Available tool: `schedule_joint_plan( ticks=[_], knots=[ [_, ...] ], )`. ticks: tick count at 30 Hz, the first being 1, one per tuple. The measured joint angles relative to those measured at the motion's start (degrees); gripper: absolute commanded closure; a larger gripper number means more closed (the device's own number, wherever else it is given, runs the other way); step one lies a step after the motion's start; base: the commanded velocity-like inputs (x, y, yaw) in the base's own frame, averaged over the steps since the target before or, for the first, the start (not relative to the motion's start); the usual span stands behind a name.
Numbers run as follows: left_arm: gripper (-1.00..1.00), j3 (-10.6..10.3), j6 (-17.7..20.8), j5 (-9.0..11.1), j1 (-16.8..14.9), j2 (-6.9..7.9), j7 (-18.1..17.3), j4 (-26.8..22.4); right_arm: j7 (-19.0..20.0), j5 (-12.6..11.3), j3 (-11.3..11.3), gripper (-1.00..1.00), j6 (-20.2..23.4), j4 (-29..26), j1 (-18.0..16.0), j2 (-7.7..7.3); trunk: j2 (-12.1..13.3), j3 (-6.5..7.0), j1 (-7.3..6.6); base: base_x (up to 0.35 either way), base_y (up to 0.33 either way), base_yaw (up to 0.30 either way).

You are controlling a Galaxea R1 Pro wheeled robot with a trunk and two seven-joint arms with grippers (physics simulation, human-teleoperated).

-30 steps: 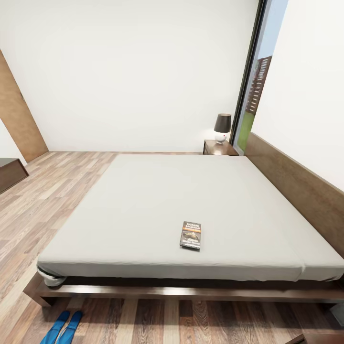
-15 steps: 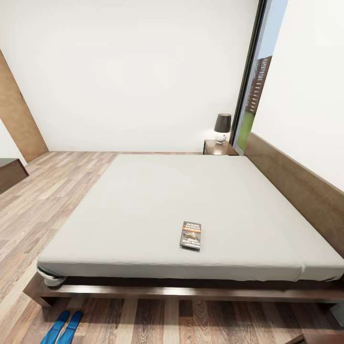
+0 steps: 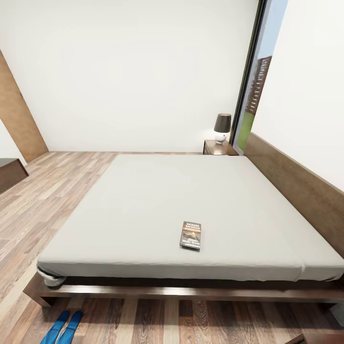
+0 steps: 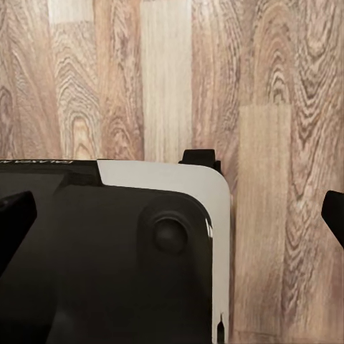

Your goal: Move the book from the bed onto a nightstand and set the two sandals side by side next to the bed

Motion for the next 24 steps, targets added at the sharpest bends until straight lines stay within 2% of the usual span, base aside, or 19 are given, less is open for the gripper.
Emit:
schedule_joint_plan(
  ticks=[2,5,11,12,13,16,18,19,21,24],
  knots=[
    [-1.0,0.03,-0.09,0.11,-0.99,1.28,0.12,-3.7,-0.07,0.01,0.04,-1.0,-0.03,0.0,0.0,0.01,0.0,0.0,0.0,0.0,0.0,0.0],
    [-1.0,0.2,-0.09,0.17,-2.38,2.41,0.27,-10.22,-0.14,-0.02,0.05,-1.0,-0.33,0.0,0.01,0.03,0.0,0.0,0.0,0.0,0.0,0.0],
    [-1.0,0.34,0.21,-0.02,-4.16,3.35,0.66,-23.58,-0.18,0.0,0.08,-1.0,-1.86,0.01,0.02,0.04,0.01,0.0,0.0,0.002,0.0,0.0],
    [-1.0,0.42,0.19,0.05,-4.12,3.36,0.66,-23.68,-0.18,0.0,0.08,-1.0,-1.87,0.01,0.02,0.04,0.0,0.0,0.0,0.016,0.0,0.0],
    [-1.0,0.35,0.27,-0.07,-4.3,3.4,0.71,-25.96,-0.18,0.01,0.09,-1.0,-2.02,0.01,0.02,0.05,0.0,0.0,0.0,0.03,0.0,0.0],
    [-1.0,0.38,0.45,-0.68,-4.54,3.24,0.78,-32.79,-0.19,0.01,0.12,-1.0,-2.3,0.01,0.02,0.05,0.0,0.0,0.0,0.044,0.0,0.0],
    [-1.0,0.44,0.69,-2.04,-4.66,3.02,0.86,-37.26,-0.19,0.02,0.14,-1.0,-2.41,0.02,0.01,0.05,0.0,0.0,0.0,0.035,0.0,0.0],
    [-1.0,0.5,0.68,-2.01,-4.65,3.02,0.87,-37.36,-0.19,0.02,0.14,-1.0,-2.42,0.02,0.01,0.05,0.0,0.0,-0.01,0.028,0.0,0.0],
    [-1.0,0.53,1.08,-4.01,-4.71,2.35,1.05,-41.86,-0.19,0.02,0.16,-1.0,-2.49,0.02,0.01,0.05,0.0,0.0,0.0,0.02,0.0,0.0],
    [-1.0,0.65,2.32,-7.75,-4.74,0.01,1.88,-48.53,-0.19,0.02,0.17,-1.0,-2.55,0.02,0.01,0.05,0.0,0.0,0.0,0.012,0.0,0.0]
  ],
)
